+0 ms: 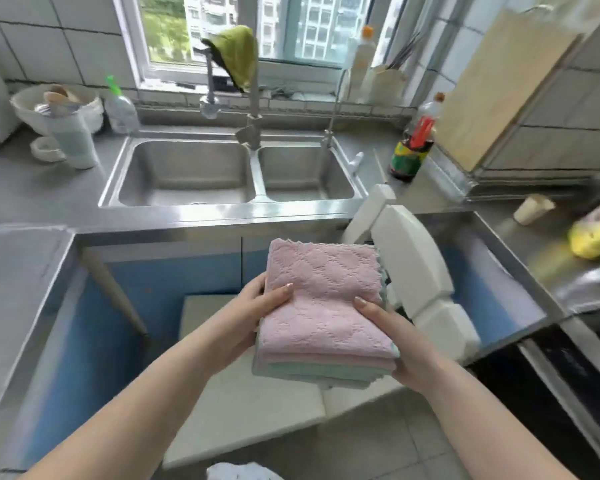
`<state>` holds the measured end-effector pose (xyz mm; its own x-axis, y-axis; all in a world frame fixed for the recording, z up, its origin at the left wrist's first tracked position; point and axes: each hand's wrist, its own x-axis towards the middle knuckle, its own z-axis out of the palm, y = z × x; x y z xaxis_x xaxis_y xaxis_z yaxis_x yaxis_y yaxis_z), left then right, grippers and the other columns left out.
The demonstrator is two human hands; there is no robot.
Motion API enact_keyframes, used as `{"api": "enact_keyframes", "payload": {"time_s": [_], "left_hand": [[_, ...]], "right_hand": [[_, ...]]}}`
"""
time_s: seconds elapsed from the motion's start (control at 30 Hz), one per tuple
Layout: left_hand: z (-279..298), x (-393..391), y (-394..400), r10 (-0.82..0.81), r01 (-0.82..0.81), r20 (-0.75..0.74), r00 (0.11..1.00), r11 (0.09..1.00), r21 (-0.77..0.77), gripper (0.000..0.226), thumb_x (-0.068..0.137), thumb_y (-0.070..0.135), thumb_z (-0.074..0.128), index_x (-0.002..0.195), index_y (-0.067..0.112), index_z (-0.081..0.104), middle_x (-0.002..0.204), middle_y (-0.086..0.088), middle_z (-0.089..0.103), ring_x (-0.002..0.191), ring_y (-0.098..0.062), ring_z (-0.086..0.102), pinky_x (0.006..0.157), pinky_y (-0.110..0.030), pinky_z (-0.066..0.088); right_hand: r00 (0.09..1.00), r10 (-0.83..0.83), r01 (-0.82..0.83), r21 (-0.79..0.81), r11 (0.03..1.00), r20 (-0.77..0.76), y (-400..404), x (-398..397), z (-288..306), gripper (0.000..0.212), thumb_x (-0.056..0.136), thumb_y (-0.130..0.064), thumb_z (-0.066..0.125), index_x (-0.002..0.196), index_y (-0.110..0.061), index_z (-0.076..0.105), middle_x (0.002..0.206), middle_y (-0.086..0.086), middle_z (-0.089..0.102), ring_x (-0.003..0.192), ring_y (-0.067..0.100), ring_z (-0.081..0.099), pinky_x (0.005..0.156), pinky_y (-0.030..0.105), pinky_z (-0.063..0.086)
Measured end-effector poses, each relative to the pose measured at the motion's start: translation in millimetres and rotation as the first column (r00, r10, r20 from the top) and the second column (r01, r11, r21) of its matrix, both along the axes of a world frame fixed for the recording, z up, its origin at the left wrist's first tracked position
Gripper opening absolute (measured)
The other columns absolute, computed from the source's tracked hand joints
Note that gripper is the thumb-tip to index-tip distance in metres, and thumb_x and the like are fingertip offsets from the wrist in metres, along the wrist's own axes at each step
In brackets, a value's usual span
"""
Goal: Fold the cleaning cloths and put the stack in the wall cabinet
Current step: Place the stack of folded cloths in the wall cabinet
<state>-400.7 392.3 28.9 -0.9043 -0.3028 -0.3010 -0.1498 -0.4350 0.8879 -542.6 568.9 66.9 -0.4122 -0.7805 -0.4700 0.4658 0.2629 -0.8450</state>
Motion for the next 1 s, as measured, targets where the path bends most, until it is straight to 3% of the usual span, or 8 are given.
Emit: {"api": "enact_keyframes", "payload": {"time_s": [0.23, 0.33, 0.4, 0.53, 0.6, 0.7, 0.87, 1.0], "left_hand": [[61.5, -144.0, 141.8, -0.289, 0.283, -0.166, 0.943, 0.957, -0.060, 0.044, 0.089, 0.041, 0.054, 0.131, 0.031, 0.047, 0.125, 0.007, 0.063, 0.114, -0.013, 0.060, 0.097, -0.032, 0.045], [75.9, -184.9, 189.3, -0.360, 0.348, -0.222, 0.906, 0.933, -0.093, 0.038, 0.090, 0.039, 0.049, 0.128, 0.033, 0.050, 0.123, 0.009, 0.064, 0.112, -0.012, 0.061, 0.093, -0.028, 0.048], [85.0, -218.1, 216.5, -0.431, 0.407, -0.301, 0.851, 0.902, -0.142, 0.043, 0.087, 0.044, 0.056, 0.129, 0.037, 0.049, 0.129, 0.009, 0.059, 0.114, -0.009, 0.059, 0.095, -0.028, 0.045], [102.4, -288.1, 267.4, -0.448, 0.343, -0.424, 0.787, 0.889, -0.303, 0.065, 0.080, 0.035, 0.064, 0.137, 0.023, 0.036, 0.146, 0.002, 0.034, 0.124, 0.001, 0.044, 0.087, -0.005, 0.036], [106.5, -312.1, 290.1, -0.509, 0.384, -0.441, 0.739, 0.856, -0.346, 0.084, 0.063, 0.060, 0.073, 0.134, 0.037, 0.036, 0.145, 0.019, 0.029, 0.129, 0.001, 0.035, 0.093, -0.008, 0.034], [104.5, -341.5, 322.6, -0.668, 0.518, -0.379, 0.641, 0.740, -0.429, 0.077, 0.057, 0.077, 0.064, 0.127, 0.054, 0.043, 0.142, 0.026, 0.037, 0.135, 0.000, 0.030, 0.107, -0.023, 0.024], [134.6, -406.5, 384.0, -0.717, 0.466, -0.367, 0.593, 0.678, -0.569, 0.066, 0.059, 0.059, 0.045, 0.120, 0.034, 0.038, 0.132, 0.012, 0.035, 0.116, 0.014, 0.035, 0.087, 0.007, 0.025], [158.1, -443.0, 456.3, -0.783, 0.491, -0.388, 0.486, 0.612, -0.620, 0.075, 0.051, 0.055, 0.041, 0.121, 0.026, 0.033, 0.123, 0.014, 0.041, 0.105, 0.018, 0.042, 0.082, 0.006, 0.030]], "right_hand": [[0.919, -0.391, 0.390, -0.037, 0.920, -0.046, 169.6, -83.6, 50.9, 0.051, 0.078, -0.033, 0.062, 0.127, -0.020, 0.055, 0.114, 0.004, 0.070, 0.099, 0.018, 0.068, 0.071, 0.026, 0.057], [0.873, -0.477, 0.474, -0.054, 0.879, -0.098, 223.7, -101.5, 71.8, 0.048, 0.080, -0.035, 0.060, 0.126, -0.021, 0.057, 0.117, 0.004, 0.068, 0.106, 0.020, 0.066, 0.081, 0.028, 0.056], [0.834, -0.538, 0.535, -0.052, 0.843, -0.123, 255.7, -109.5, 84.1, 0.048, 0.079, -0.039, 0.061, 0.123, -0.022, 0.058, 0.116, 0.004, 0.069, 0.107, 0.020, 0.065, 0.088, 0.032, 0.052], [0.743, -0.653, 0.653, -0.051, 0.755, -0.150, 311.1, -121.6, 101.9, 0.056, 0.079, -0.046, 0.065, 0.129, -0.024, 0.054, 0.119, 0.003, 0.067, 0.111, 0.021, 0.063, 0.097, 0.037, 0.046], [0.686, -0.712, 0.714, -0.051, 0.698, -0.149, 334.3, -122.8, 115.6, 0.057, 0.078, -0.046, 0.065, 0.129, -0.023, 0.054, 0.117, 0.004, 0.068, 0.109, 0.022, 0.064, 0.091, 0.035, 0.049], [0.581, -0.793, 0.797, -0.073, 0.600, -0.182, 364.0, -116.1, 140.5, 0.050, 0.080, -0.041, 0.062, 0.125, -0.020, 0.058, 0.111, 0.005, 0.071, 0.104, 0.023, 0.067, 0.084, 0.033, 0.052], [0.442, -0.881, 0.866, -0.173, 0.468, -0.171, 401.4, -113.6, 172.5, 0.049, 0.078, -0.042, 0.061, 0.122, -0.021, 0.059, 0.112, 0.007, 0.070, 0.103, 0.024, 0.067, 0.086, 0.037, 0.053], [0.268, -0.951, 0.908, -0.289, 0.303, -0.157, 449.9, -120.6, 181.1, 0.071, 0.067, -0.050, 0.076, 0.131, -0.033, 0.051, 0.128, 0.004, 0.062, 0.112, 0.027, 0.063, 0.084, 0.041, 0.056]]}}
